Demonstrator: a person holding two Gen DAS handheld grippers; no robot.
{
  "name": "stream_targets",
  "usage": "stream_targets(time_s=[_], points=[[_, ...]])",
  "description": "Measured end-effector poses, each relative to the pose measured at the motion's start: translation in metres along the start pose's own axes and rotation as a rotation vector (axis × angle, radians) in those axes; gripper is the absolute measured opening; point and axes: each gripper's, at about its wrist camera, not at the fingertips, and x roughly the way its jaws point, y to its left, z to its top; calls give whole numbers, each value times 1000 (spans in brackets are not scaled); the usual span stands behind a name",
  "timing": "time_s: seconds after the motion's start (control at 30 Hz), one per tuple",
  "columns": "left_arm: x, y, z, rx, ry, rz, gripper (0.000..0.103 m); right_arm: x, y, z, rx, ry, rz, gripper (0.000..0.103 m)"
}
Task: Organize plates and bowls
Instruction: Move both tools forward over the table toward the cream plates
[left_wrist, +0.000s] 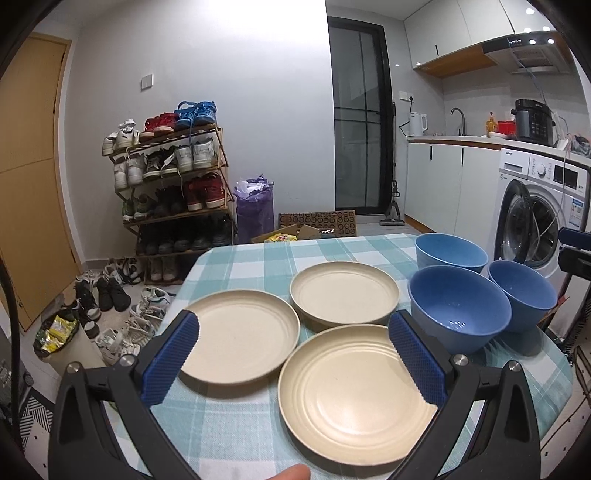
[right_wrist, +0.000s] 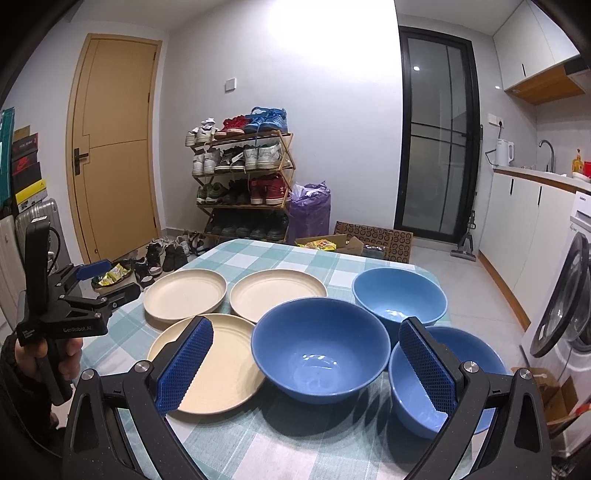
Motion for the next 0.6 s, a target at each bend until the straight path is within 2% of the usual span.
stream_targets(time_s=[0.6], points=[[29,0,33,44,32,-22,103,24,-10,49,22,-10,4,103]])
